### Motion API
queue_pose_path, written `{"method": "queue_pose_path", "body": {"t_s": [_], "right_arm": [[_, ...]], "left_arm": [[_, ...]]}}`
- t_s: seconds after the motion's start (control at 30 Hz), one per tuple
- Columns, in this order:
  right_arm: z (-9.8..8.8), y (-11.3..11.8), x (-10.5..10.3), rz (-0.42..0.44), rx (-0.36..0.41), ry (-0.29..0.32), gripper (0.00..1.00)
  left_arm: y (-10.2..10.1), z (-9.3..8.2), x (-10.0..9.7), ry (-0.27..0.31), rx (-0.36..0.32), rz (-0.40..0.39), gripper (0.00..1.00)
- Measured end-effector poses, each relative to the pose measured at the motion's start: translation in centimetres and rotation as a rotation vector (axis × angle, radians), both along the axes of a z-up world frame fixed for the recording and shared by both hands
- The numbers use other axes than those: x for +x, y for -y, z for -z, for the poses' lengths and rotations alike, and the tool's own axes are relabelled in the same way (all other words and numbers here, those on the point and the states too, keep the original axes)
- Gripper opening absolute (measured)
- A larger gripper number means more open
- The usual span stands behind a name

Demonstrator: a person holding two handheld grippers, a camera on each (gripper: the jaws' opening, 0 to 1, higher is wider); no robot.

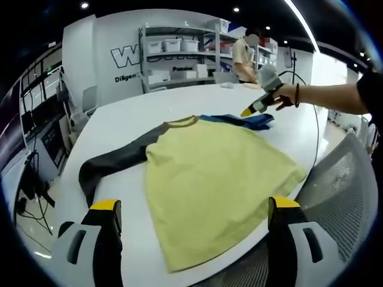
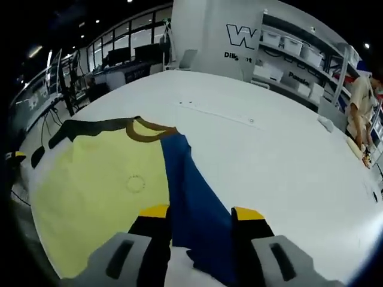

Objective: Fold the garment on the visible template until the final outline fits inside the template.

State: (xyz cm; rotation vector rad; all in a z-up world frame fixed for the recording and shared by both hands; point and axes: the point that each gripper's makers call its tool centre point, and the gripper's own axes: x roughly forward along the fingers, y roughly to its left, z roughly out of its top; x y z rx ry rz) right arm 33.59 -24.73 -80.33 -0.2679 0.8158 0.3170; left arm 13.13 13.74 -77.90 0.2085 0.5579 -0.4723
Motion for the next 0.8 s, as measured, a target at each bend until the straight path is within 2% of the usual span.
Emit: {"method": "queue_pose_path", "body": {"t_s": [0.03, 0.07, 0.23, 0.37, 0.4, 0.47, 0.5, 0.53, 0.6, 0.63, 0.8], "right_arm": [[0.0, 0.7, 0.0, 0.041, 0.027, 0.001, 0.34], [0.2, 1.6, -0.2, 0.056, 0.021, -0.007, 0.33], [0.9, 4.1, -0.6, 0.117, 0.007, -0.021, 0.30], [1.7, 6.6, -1.6, 0.244, 0.008, -0.058, 0.30], [1.9, 7.6, -2.1, 0.273, -0.013, -0.069, 0.29], [2.5, 8.4, -2.2, 0.278, -0.023, -0.082, 0.29], [2.8, 8.8, -2.4, 0.259, -0.050, -0.091, 0.28], [3.0, 8.5, -3.6, 0.255, -0.082, -0.103, 0.27], [3.6, 8.4, -5.0, 0.322, -0.058, -0.168, 0.23], [4.2, 8.8, -4.9, 0.329, -0.051, -0.184, 0.22], [4.3, 9.2, -4.3, 0.333, -0.059, -0.154, 0.17]], "left_arm": [[0.2, 0.0, -0.1, -0.008, -0.015, 0.007, 0.99], [0.7, -0.4, -0.3, -0.007, -0.056, 0.035, 0.99], [0.4, -0.4, -0.1, -0.002, -0.056, 0.017, 0.99], [0.4, -0.4, -0.2, -0.007, -0.064, 0.011, 0.99], [0.3, -0.4, -0.2, -0.008, -0.061, 0.010, 0.99], [0.3, -0.3, -0.2, -0.012, -0.057, 0.011, 0.98], [0.3, -0.2, -0.2, -0.016, -0.055, 0.012, 0.98], [0.3, -0.2, -0.2, -0.015, -0.055, 0.014, 0.96], [0.3, -0.1, -0.2, -0.019, -0.050, 0.015, 0.93], [0.4, -0.1, -0.3, -0.019, -0.049, 0.017, 0.91], [0.4, -0.1, -0.3, -0.019, -0.044, 0.020, 0.87]]}}
